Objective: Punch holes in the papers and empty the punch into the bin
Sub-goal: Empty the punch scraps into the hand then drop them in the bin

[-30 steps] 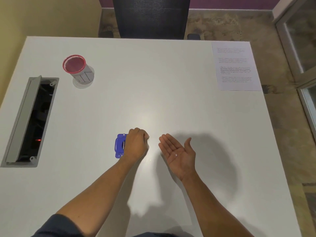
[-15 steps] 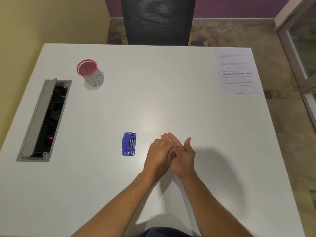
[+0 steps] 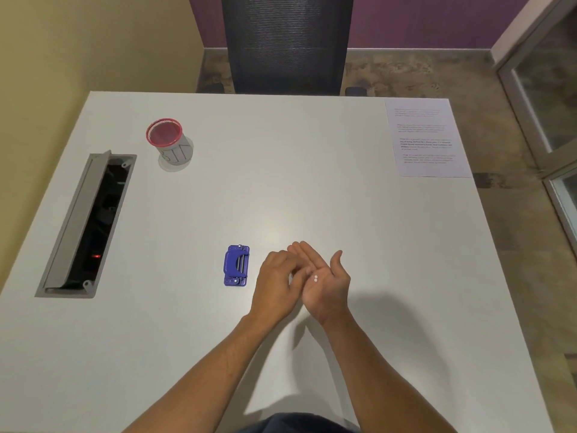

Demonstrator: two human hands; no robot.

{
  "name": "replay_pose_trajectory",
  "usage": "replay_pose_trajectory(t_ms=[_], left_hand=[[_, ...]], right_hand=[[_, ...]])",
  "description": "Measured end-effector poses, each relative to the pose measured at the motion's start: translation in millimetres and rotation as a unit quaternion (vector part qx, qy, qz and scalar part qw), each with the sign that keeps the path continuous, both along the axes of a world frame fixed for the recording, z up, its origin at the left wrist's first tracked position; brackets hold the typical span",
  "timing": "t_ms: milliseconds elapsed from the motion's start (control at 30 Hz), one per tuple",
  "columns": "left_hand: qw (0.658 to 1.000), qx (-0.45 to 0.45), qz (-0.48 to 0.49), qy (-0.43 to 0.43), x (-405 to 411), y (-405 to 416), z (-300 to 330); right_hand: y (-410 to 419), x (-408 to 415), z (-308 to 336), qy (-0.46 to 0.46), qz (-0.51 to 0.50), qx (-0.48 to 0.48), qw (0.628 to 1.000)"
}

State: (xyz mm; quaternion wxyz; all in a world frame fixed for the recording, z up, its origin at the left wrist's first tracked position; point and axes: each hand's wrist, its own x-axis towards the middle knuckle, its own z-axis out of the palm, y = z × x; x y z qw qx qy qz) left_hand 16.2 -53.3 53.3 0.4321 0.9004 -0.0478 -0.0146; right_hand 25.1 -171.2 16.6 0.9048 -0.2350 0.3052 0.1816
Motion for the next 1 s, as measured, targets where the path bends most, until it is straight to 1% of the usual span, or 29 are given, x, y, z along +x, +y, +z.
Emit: replay_pose_trajectory(t_ms=[167,267,333,400,467,567,600,667,867,933,1000], left_hand=[[0.995,-0.036,0.092,0.033,-0.1,20.3,-7.5],[0.986,-0.021,0.156,0.053,5.9,40.4,-15.9],[0.974,-0.003,0.213,0.072,10.9,56.6,-22.3],[0.955,-0.004,0.277,0.107,15.5,73.3,-29.7],[0.938,0.018,0.312,0.148,19.3,86.5,-38.0],[0.918,0.031,0.322,0.23,24.3,100.0,-52.4],[0.911,0.021,0.326,0.251,26.0,102.9,-56.8],[0.902,-0.027,0.335,0.271,29.6,105.8,-62.4],[0.886,-0.156,0.342,0.271,29.8,120.5,-66.2],[0.885,-0.185,0.338,0.262,30.5,130.0,-65.0],[0.888,-0.196,0.335,0.247,34.9,141.5,-61.0]], right_hand=[[1.4,0.5,0.7,-0.004,-0.012,0.018,1.0],[1.2,1.6,-1.5,-0.002,-0.023,0.04,0.999],[1.6,2.9,-2.9,0.001,-0.021,0.05,0.999],[3.1,4.4,-4.4,0.004,-0.017,0.058,0.998],[5.3,6.1,-5.2,0.004,-0.013,0.057,0.998],[9.8,8.6,-7.2,0.008,0.001,0.047,0.999],[11.4,9.4,-8.0,0.01,0.004,0.044,0.999],[14.0,11.2,-10.3,0.011,0.009,0.036,0.999],[24.7,16.9,-15.8,0.007,0.019,0.026,0.999],[31.0,20.6,-16.9,0.003,0.027,0.023,0.999],[38.7,23.7,-16.9,0.0,0.035,0.025,0.999]])
